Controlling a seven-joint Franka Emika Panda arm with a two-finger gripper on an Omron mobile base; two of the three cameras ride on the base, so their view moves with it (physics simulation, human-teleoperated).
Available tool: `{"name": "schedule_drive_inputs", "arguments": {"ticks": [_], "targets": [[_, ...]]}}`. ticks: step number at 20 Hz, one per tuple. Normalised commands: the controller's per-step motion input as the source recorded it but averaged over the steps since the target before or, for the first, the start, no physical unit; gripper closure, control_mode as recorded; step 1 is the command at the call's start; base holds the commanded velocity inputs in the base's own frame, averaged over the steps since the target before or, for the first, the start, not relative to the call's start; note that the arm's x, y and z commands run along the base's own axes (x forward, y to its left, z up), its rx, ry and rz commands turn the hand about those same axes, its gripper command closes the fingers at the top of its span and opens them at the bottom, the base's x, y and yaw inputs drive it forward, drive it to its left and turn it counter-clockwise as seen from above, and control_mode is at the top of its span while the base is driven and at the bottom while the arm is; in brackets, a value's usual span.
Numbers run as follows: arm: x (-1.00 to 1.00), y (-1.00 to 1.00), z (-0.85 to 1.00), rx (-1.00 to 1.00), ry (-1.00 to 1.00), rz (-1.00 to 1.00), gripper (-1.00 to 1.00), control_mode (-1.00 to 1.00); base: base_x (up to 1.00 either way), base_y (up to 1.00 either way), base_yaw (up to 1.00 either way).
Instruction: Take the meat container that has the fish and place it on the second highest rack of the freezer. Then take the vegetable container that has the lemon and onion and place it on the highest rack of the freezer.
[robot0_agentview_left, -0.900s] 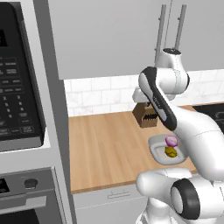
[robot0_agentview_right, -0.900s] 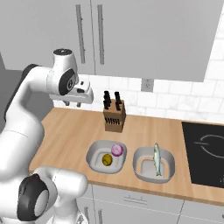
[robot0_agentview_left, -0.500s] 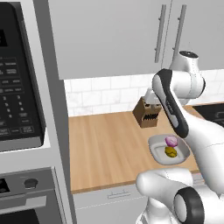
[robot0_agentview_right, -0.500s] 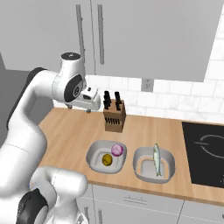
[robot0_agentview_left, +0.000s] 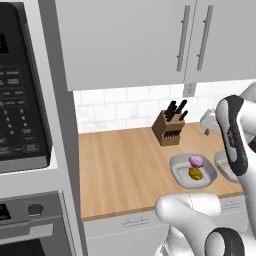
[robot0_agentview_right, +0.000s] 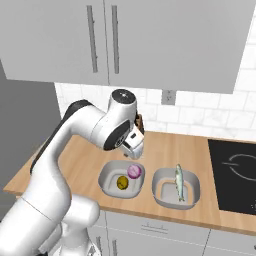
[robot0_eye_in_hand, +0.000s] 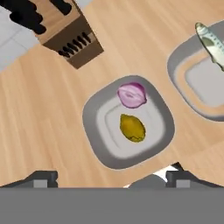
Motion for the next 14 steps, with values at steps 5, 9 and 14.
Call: {"name": "schedule_drive_inputs", "arguments": {"ticks": [5,9,14], "targets": [[-0.34,-1.0,-0.21,0.32,0.02,-0.33,-1.0,-1.0,0.0,0.0,0.0],[0.0,-0.99,-0.39,0.27,0.11,-0.45,-1.0,-1.0,0.0,0.0,0.0],[-0.08,-0.92,-0.59,0.11,0.04,-0.45,-1.0,-1.0,0.0,0.0,0.0]]}}
